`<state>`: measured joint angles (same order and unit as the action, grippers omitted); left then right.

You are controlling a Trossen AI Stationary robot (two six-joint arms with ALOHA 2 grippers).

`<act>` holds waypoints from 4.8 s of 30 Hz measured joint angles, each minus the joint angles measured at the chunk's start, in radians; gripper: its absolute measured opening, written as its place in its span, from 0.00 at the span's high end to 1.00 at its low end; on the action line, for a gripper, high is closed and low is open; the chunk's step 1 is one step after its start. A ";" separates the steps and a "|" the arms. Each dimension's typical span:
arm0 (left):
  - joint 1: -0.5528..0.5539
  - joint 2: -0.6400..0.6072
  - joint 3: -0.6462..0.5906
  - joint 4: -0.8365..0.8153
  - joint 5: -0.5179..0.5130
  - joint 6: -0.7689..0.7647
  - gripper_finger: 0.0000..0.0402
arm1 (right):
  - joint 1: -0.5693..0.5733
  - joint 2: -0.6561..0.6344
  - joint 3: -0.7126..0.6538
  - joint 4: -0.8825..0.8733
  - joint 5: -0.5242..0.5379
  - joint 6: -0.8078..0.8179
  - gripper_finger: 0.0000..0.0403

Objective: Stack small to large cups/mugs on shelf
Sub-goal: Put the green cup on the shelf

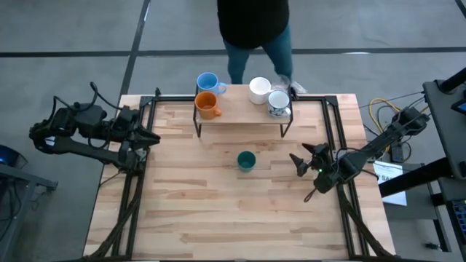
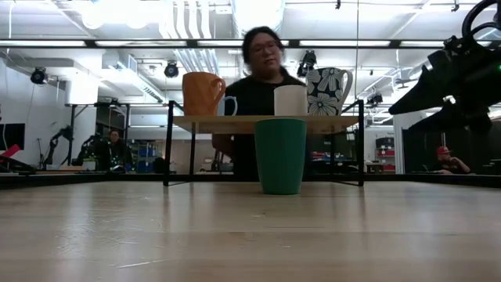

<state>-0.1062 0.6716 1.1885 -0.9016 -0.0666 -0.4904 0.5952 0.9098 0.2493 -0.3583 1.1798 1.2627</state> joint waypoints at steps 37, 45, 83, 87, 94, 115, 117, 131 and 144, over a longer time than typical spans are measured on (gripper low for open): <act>0.000 0.006 -0.004 0.003 -0.001 0.000 0.86 | -0.125 0.483 -0.096 0.743 -0.386 -0.498 0.01; 0.000 0.002 -0.004 0.003 -0.001 0.000 0.86 | -0.255 0.754 -0.094 1.185 -0.572 -0.659 0.01; 0.000 0.000 -0.004 0.003 0.005 0.032 0.86 | -0.407 0.991 0.059 1.393 -0.786 -0.837 0.01; 0.000 -0.001 -0.004 0.003 0.005 0.034 0.86 | -0.410 0.992 0.071 1.384 -0.794 -0.864 0.01; 0.000 -0.004 -0.004 0.003 0.005 0.035 0.86 | -0.432 0.994 0.104 1.364 -0.832 -0.876 0.01; 0.000 -0.030 -0.004 0.003 0.007 0.035 0.86 | -0.504 0.995 0.183 1.317 -0.903 -0.904 0.01; 0.000 -0.034 -0.004 0.003 0.007 0.040 0.86 | -0.505 0.995 0.194 1.310 -0.908 -0.908 0.01; 0.000 -0.040 -0.004 0.003 0.007 0.059 0.86 | -0.505 0.995 0.253 1.245 -0.929 -0.923 0.01; 0.000 -0.043 -0.004 0.002 0.010 0.058 0.86 | -0.504 1.097 0.351 1.270 -0.959 -0.933 0.01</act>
<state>-0.1066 0.6285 1.1843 -0.8993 -0.0570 -0.4320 0.0910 2.0067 0.6003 0.9115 0.2206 0.3295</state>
